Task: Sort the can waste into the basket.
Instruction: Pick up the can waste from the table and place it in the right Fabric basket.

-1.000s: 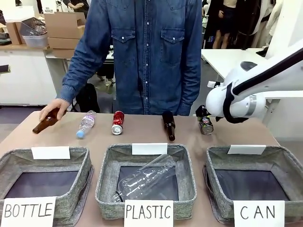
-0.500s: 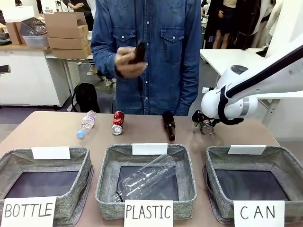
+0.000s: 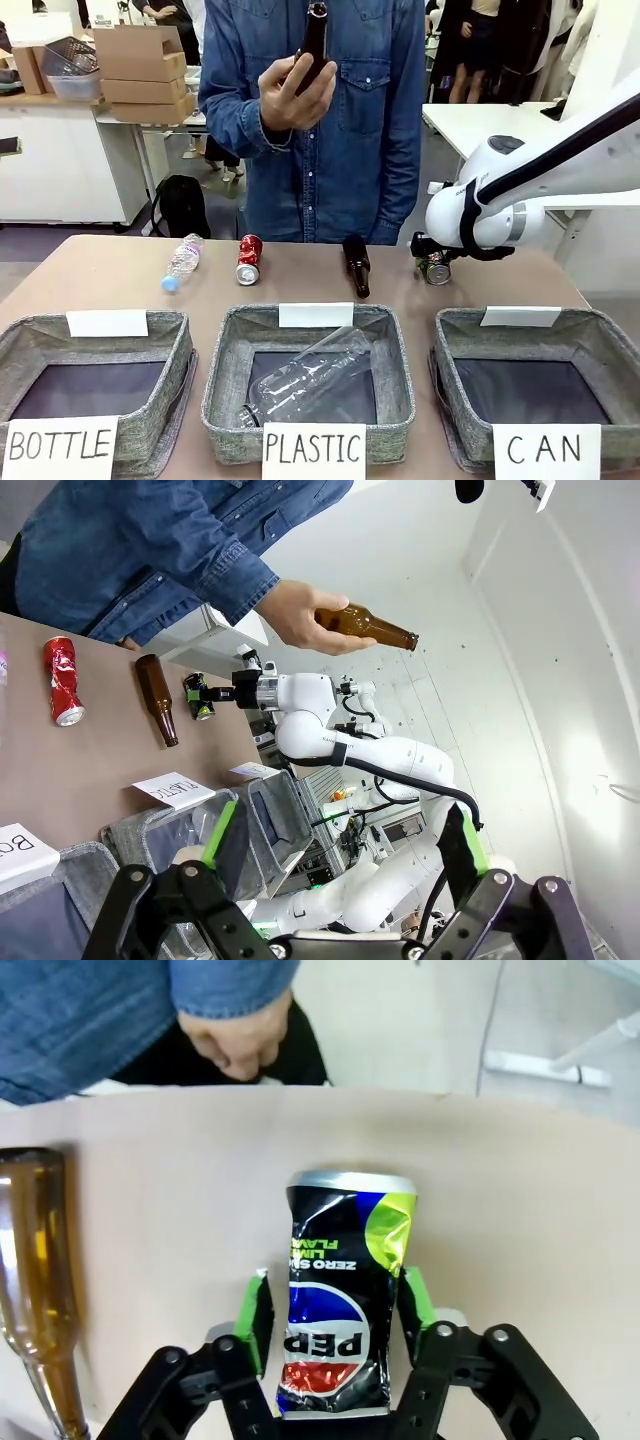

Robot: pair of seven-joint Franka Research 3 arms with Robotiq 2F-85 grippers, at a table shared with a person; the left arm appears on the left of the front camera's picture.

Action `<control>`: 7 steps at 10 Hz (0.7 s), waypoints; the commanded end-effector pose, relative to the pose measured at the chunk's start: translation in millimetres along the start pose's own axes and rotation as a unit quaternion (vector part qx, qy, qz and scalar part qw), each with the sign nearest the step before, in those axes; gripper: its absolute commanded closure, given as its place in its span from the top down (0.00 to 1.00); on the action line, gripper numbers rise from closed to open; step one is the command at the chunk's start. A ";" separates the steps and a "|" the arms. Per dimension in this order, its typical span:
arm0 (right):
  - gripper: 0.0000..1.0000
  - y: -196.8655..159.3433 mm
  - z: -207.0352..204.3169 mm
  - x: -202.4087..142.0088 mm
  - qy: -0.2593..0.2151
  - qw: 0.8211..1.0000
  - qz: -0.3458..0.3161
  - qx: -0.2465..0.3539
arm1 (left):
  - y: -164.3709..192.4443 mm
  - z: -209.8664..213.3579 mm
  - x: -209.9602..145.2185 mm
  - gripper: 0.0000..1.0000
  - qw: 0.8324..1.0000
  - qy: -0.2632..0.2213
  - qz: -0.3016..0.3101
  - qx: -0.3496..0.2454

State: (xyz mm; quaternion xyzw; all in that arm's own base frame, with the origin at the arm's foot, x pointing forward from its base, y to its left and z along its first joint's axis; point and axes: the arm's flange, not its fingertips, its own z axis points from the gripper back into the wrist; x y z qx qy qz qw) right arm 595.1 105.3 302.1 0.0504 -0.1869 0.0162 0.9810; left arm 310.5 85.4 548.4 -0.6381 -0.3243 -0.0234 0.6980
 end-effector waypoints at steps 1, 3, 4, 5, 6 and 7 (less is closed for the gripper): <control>0.00 7.5 0.3 3.6 0.000 1.000 -0.012 -0.026 | -0.7 -1.4 0.9 1.00 1.000 -0.005 -0.008 -0.010; 0.00 3.7 1.8 4.3 -0.001 0.999 -0.023 -0.022 | -0.7 -1.4 0.9 1.00 1.000 -0.005 -0.008 -0.010; 0.00 -0.4 4.4 5.1 -0.001 0.999 -0.043 -0.020 | -0.7 -1.4 0.9 1.00 1.000 -0.005 -0.008 -0.010; 0.00 -4.5 9.8 3.3 0.010 0.999 -0.050 -0.013 | -0.7 -1.4 0.9 1.00 1.000 -0.005 -0.008 -0.010; 0.00 -10.0 26.9 -1.9 0.005 0.999 -0.046 -0.006 | -0.7 -1.4 0.9 1.00 1.000 -0.005 -0.008 -0.010; 0.00 -18.2 57.6 -10.8 0.004 0.999 -0.048 0.011 | -0.7 -1.4 0.9 1.00 1.000 -0.005 -0.008 -0.010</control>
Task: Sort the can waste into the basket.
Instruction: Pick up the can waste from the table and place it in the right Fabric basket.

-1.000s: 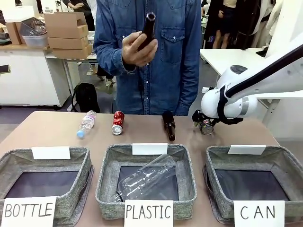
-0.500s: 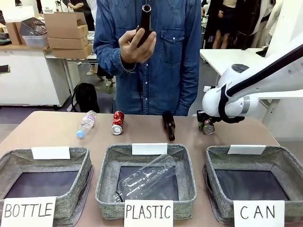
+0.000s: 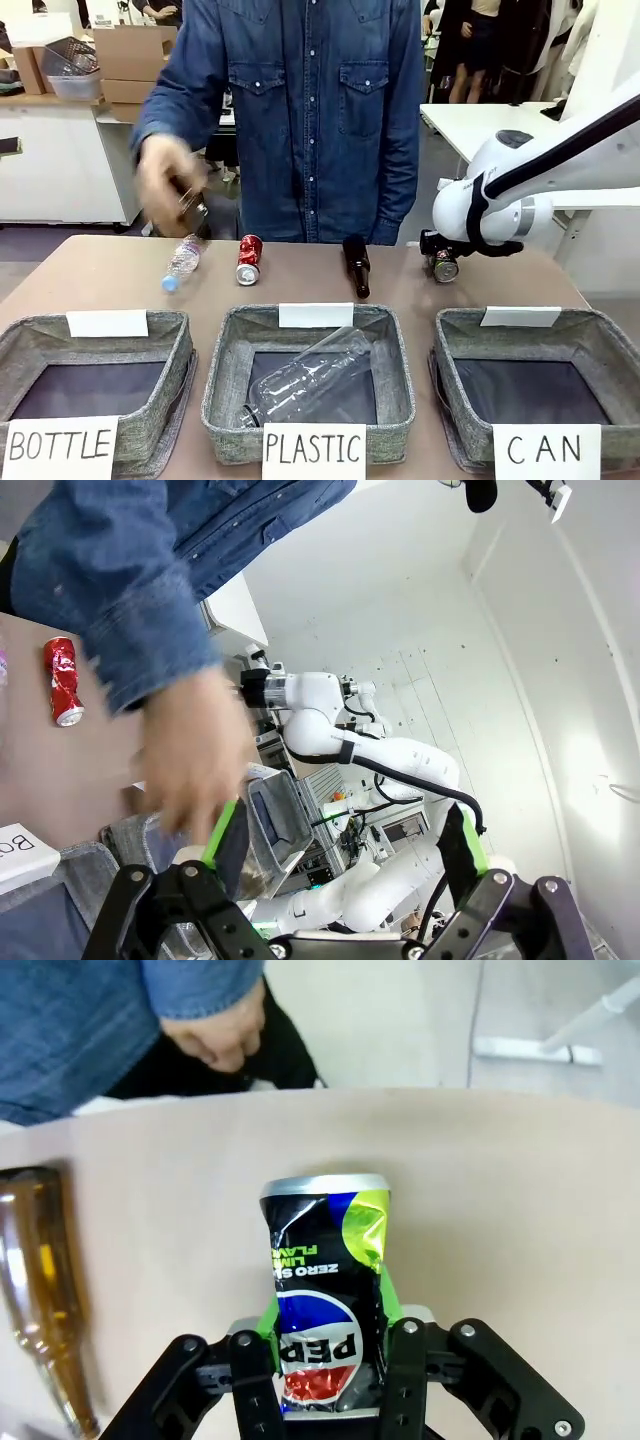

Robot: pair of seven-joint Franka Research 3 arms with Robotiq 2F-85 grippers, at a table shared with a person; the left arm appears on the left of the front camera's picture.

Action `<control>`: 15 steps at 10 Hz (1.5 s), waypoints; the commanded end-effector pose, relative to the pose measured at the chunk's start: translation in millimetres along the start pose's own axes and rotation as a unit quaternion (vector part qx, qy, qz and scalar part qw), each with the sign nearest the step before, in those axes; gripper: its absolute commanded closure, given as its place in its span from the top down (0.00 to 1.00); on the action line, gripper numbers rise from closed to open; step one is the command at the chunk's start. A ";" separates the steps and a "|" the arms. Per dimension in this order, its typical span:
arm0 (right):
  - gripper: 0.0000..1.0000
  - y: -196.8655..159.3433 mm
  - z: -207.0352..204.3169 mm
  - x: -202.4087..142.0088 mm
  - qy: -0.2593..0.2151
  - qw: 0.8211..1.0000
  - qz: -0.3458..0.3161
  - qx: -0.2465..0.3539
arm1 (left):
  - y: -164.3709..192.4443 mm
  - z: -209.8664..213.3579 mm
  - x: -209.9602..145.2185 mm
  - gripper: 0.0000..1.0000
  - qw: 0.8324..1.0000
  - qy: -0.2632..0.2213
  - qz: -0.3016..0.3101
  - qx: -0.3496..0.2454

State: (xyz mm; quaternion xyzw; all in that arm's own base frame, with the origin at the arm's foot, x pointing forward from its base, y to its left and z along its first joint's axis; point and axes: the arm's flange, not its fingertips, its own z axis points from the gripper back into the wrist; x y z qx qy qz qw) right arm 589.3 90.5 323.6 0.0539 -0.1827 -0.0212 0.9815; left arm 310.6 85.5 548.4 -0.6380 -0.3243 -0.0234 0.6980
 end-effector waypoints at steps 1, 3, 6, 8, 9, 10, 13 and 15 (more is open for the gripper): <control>0.00 -19.5 75.7 -29.5 -0.007 0.999 -0.011 0.029 | -0.7 -1.4 0.9 1.00 1.000 -0.005 -0.008 -0.010; 0.00 -44.3 147.2 -75.2 -0.001 0.987 0.042 0.153 | -0.7 -1.4 0.9 1.00 1.000 -0.005 -0.008 -0.010; 0.00 -111.6 203.1 -142.0 0.071 0.898 0.168 0.400 | -0.7 -1.4 0.9 1.00 1.000 -0.005 -0.008 -0.010; 0.00 -132.9 191.8 -166.3 0.085 0.889 0.155 0.422 | -0.7 -1.4 0.9 1.00 1.000 -0.005 -0.008 -0.010; 0.00 -137.2 185.2 -175.0 0.089 0.886 0.163 0.424 | -0.7 -1.4 0.9 1.00 1.000 -0.005 -0.008 -0.010; 0.00 -137.3 182.4 -179.0 0.089 0.887 0.173 0.420 | -0.7 -1.4 0.9 1.00 1.000 -0.005 -0.008 -0.010; 0.00 -137.3 181.2 -172.4 0.085 0.888 0.175 0.416 | -0.7 -1.4 0.9 1.00 1.000 -0.005 -0.008 -0.010; 0.00 -136.7 180.7 -168.7 0.086 0.887 0.177 0.417 | -0.7 -1.4 0.9 1.00 1.000 -0.005 -0.008 -0.010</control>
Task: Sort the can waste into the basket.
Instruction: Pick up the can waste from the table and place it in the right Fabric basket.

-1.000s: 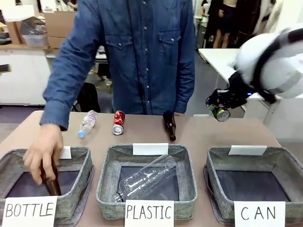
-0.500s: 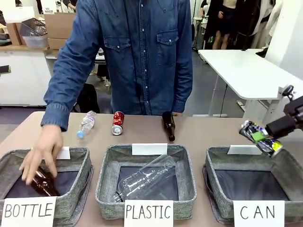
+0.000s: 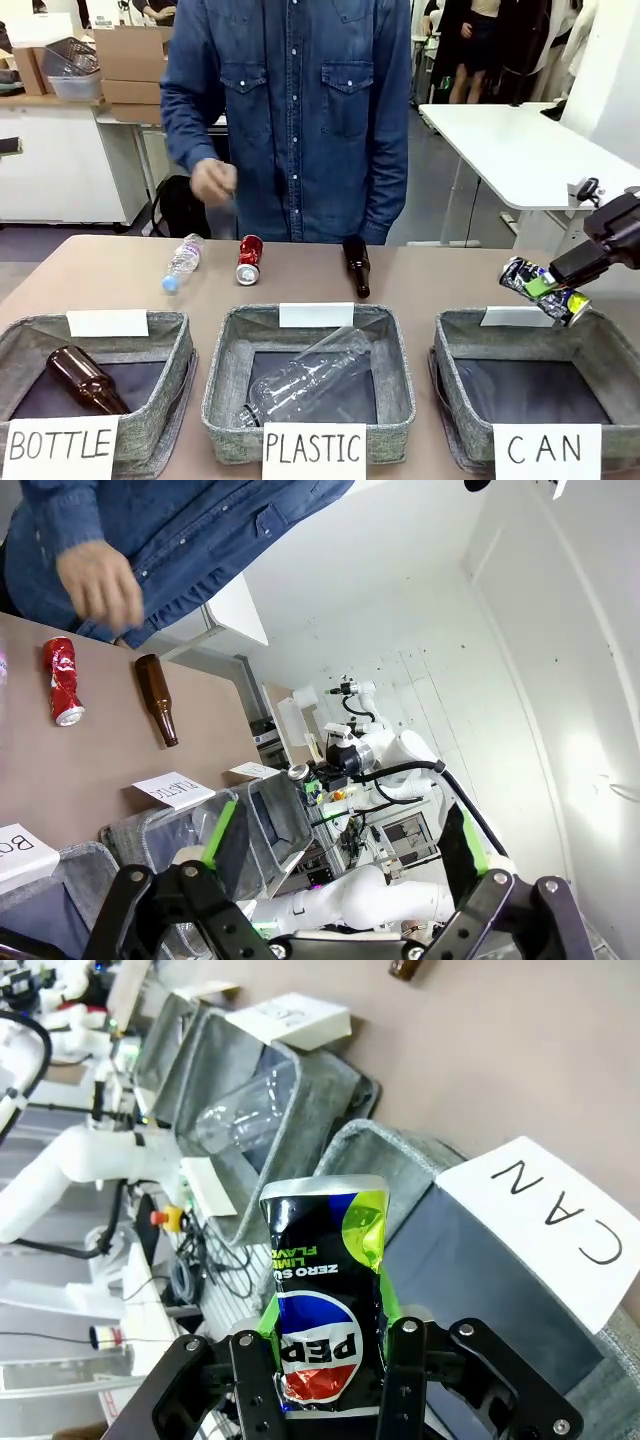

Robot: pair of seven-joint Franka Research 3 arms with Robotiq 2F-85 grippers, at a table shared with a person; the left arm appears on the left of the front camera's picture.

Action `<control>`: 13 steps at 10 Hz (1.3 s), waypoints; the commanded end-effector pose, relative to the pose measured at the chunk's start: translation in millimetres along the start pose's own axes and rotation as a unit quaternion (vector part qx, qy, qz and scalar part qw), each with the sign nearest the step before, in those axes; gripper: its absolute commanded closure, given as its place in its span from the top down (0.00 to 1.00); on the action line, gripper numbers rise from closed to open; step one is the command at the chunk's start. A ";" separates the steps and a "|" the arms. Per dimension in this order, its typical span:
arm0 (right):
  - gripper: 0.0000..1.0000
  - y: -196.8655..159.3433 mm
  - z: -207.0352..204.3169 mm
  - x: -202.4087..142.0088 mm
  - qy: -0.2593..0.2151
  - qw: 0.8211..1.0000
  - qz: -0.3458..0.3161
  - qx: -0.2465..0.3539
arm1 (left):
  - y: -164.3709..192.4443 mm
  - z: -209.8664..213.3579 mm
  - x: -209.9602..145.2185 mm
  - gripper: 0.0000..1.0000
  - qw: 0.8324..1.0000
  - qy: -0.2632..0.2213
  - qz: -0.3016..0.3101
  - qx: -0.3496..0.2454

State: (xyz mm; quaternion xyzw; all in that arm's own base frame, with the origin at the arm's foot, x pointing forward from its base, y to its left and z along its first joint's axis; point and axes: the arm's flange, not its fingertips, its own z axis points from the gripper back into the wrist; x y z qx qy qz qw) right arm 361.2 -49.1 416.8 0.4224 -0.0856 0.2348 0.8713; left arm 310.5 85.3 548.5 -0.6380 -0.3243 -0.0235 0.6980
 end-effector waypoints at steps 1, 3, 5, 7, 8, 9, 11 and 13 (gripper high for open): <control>0.00 -6.1 3.1 1.4 -0.012 1.000 0.008 0.005 | -0.6 -1.3 0.9 1.00 1.000 -0.005 -0.008 -0.010; 0.91 -8.6 2.5 2.8 -0.012 1.000 0.009 0.005 | -0.6 -1.3 0.9 1.00 1.000 -0.005 -0.008 -0.010; 0.94 -8.9 2.1 3.4 -0.008 1.000 0.013 0.005 | -0.6 -1.3 0.9 1.00 1.000 -0.005 -0.008 -0.010; 1.00 -9.4 1.7 4.1 -0.006 1.000 0.016 0.003 | -0.6 -1.3 0.9 1.00 1.000 -0.005 -0.008 -0.010; 1.00 -10.2 1.5 4.8 -0.005 1.000 0.016 0.004 | -0.6 -1.3 0.9 1.00 1.000 -0.005 -0.008 -0.010; 1.00 -11.2 1.0 5.3 -0.005 1.000 0.016 0.005 | -0.6 -1.3 0.9 1.00 1.000 -0.005 -0.008 -0.010; 1.00 -9.0 0.8 3.6 -0.009 0.999 0.034 0.012 | -0.6 -1.3 0.9 1.00 1.000 -0.005 -0.008 -0.010; 1.00 10.0 14.4 3.2 -0.139 0.985 0.018 0.100 | -0.6 -1.3 0.9 1.00 1.000 -0.005 -0.008 -0.010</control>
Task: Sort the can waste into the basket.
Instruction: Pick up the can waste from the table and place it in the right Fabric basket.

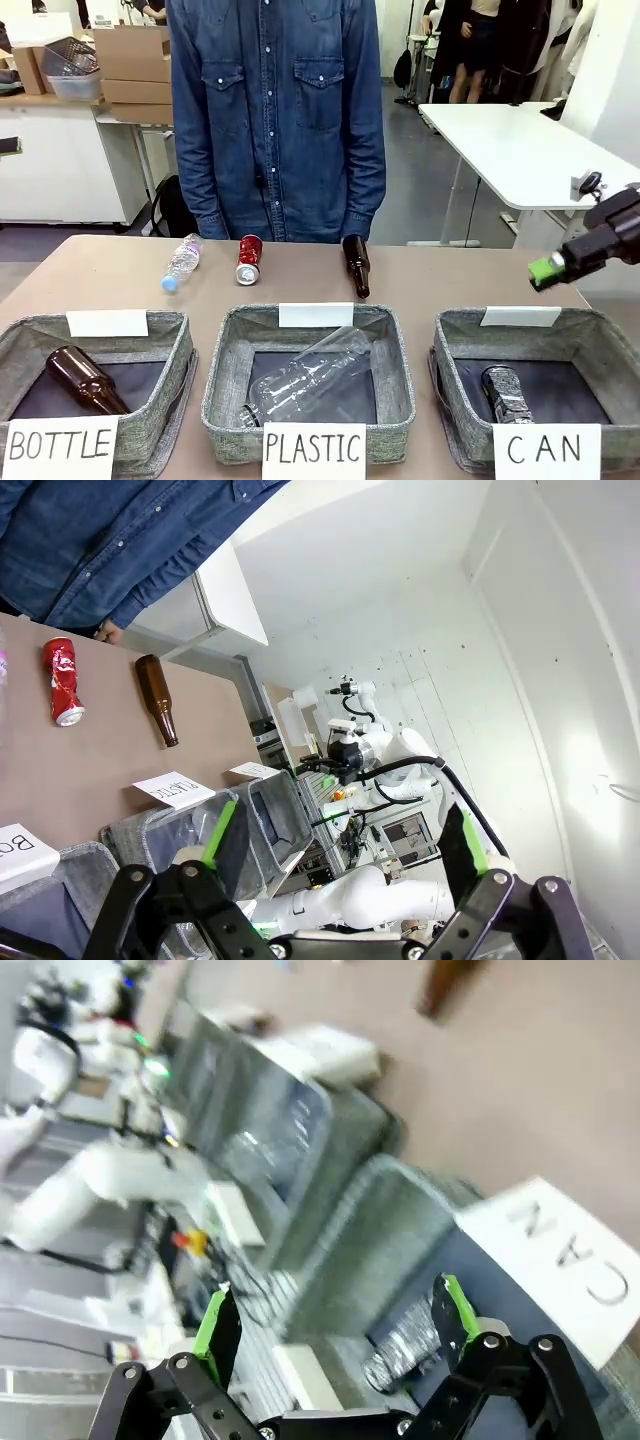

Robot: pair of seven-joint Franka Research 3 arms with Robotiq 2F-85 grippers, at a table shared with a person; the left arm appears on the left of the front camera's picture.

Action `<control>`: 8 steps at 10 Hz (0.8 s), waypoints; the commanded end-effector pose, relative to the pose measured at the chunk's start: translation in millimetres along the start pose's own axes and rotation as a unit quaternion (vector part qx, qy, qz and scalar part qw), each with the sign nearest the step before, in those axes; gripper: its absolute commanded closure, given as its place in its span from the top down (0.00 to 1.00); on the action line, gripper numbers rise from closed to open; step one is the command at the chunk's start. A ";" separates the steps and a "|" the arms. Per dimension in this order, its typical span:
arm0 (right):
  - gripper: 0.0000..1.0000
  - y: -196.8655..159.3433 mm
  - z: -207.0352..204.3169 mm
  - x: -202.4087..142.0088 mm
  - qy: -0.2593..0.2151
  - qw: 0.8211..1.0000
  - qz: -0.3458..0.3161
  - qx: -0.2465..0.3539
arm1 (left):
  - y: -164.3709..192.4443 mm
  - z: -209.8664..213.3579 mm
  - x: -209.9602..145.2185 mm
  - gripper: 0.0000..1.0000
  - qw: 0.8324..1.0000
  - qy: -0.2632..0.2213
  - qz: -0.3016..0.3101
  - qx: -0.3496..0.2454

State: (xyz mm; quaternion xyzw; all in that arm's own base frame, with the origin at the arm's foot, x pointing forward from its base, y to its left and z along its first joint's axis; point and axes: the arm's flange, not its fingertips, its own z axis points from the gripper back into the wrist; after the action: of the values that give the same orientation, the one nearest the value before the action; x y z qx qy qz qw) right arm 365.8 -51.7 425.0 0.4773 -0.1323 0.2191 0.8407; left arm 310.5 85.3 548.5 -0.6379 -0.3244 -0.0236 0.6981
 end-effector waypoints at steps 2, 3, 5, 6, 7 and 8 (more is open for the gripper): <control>1.00 38.4 7.9 9.2 -0.184 0.964 -0.126 0.146 | -0.5 -1.3 0.9 1.00 1.000 -0.005 -0.008 -0.010; 1.00 44.0 4.6 17.4 -0.216 0.947 -0.188 0.146 | -0.5 -1.3 0.9 1.00 1.000 -0.005 -0.008 -0.010; 1.00 31.6 16.9 14.4 -0.151 0.971 -0.124 0.137 | -0.5 -1.3 0.9 1.00 1.000 -0.005 -0.008 -0.010; 1.00 31.6 16.9 14.4 -0.151 0.971 -0.124 0.137 | -0.5 -1.3 0.9 1.00 1.000 -0.005 -0.008 -0.010; 1.00 31.6 16.9 14.4 -0.151 0.971 -0.124 0.137 | -0.5 -1.3 0.9 1.00 1.000 -0.005 -0.008 -0.010; 1.00 31.6 16.9 14.4 -0.151 0.971 -0.124 0.137 | -0.5 -1.3 0.9 1.00 1.000 -0.005 -0.008 -0.010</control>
State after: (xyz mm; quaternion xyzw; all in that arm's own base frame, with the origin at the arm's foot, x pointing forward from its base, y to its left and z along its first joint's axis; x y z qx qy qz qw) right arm 360.5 -43.9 462.6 0.6321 -0.1645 0.0374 0.7563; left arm 310.5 85.3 548.6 -0.6379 -0.3244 -0.0235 0.6981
